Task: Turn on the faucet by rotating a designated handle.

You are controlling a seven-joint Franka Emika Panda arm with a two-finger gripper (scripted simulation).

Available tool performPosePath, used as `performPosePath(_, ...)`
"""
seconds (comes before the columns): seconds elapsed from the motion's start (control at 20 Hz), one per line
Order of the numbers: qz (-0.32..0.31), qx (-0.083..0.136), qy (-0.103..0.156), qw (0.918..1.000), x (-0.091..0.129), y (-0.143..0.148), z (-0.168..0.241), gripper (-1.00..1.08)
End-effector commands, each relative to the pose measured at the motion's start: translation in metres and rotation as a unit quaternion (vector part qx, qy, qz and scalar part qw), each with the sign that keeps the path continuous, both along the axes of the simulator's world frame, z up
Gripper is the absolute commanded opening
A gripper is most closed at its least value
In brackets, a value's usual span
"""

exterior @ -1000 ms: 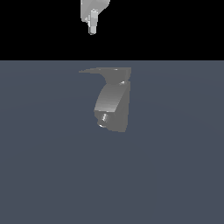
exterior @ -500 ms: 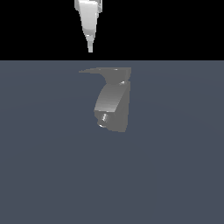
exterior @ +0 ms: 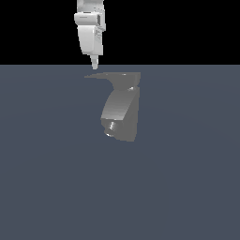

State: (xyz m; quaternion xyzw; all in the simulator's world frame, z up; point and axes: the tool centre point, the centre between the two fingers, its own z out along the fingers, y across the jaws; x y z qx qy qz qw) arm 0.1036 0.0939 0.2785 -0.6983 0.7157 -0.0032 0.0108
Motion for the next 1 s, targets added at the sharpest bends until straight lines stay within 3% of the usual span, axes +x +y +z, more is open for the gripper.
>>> performPosePath(0.0,-0.015,-0.002,-0.002,0.9999,0.005,0.002,-0.007,-1.0)
performPosePath(0.95,-0.051,-0.005,0.01,0.9987,0.008,-0.002,-0.029,-1.0)
